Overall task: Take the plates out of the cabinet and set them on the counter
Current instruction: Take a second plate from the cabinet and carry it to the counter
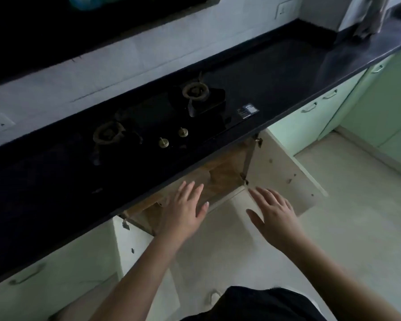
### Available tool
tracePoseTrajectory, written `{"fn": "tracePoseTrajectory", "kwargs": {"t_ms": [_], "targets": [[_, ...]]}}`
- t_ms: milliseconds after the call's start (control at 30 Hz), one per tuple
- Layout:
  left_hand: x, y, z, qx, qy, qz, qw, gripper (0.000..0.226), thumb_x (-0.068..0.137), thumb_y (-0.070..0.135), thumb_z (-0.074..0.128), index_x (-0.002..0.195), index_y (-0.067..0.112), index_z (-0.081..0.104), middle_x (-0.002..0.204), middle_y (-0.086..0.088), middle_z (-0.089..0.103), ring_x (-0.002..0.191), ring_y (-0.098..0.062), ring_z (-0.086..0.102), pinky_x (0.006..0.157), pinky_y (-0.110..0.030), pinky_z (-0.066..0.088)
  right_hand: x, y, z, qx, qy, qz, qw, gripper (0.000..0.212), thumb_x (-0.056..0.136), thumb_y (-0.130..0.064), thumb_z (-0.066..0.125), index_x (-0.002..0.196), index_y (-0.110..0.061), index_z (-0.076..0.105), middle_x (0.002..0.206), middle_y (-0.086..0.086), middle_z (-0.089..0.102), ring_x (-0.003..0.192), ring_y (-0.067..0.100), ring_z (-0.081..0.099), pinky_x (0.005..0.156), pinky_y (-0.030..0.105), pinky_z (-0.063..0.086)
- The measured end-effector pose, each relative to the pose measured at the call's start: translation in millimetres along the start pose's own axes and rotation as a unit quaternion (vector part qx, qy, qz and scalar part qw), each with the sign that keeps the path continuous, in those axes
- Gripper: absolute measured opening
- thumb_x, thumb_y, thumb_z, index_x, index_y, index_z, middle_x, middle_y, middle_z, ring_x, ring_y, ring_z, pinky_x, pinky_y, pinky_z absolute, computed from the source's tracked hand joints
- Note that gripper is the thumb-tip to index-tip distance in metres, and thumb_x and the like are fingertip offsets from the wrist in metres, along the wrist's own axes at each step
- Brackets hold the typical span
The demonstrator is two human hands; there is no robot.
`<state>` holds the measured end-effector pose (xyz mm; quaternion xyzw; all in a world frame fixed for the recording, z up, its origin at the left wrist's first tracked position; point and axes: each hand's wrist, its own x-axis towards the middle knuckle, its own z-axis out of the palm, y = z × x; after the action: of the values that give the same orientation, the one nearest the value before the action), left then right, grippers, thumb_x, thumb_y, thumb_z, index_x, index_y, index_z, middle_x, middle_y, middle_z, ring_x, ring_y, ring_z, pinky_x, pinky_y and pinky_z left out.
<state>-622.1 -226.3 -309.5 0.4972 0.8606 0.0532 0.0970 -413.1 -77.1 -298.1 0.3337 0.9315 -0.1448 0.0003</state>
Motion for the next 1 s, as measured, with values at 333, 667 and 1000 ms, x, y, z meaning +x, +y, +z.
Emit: {"fn": "tracePoseTrajectory", "kwargs": {"t_ms": [333,667,1000], "targets": [[5,9,15,0.005,-0.004,-0.194,0.981,0.062,0.098,0.057,0.025,0.153,0.028,0.027,0.16,-0.001,0.028,0.149,-0.024,0.019,0.117,-0.046,0.021,113,15,0,0.008,-0.065,-0.203,0.977,0.058,0.096,-0.048,0.04,0.147,-0.02,0.034,0.146,0.004,0.045,0.137,0.026,0.037,0.111,0.042,0.031],[-4,55,15,0.001,0.011,-0.336,0.942,0.058,0.1,0.053,0.029,0.151,0.027,0.029,0.159,0.001,0.029,0.147,-0.022,0.021,0.118,-0.046,0.02,173,6,6,0.001,-0.112,-0.354,0.928,0.054,0.097,-0.046,0.041,0.144,-0.02,0.037,0.145,0.004,0.046,0.135,0.026,0.037,0.112,0.04,0.027],[-67,42,31,-0.001,0.023,-0.334,0.942,0.056,0.095,0.05,0.035,0.144,0.023,0.041,0.15,-0.005,0.043,0.14,-0.03,0.037,0.109,-0.053,0.037,119,-23,27,-0.004,-0.116,-0.369,0.922,0.063,0.096,-0.044,0.043,0.15,-0.021,0.022,0.155,0.004,0.03,0.14,0.026,0.031,0.113,0.042,0.028]]}}
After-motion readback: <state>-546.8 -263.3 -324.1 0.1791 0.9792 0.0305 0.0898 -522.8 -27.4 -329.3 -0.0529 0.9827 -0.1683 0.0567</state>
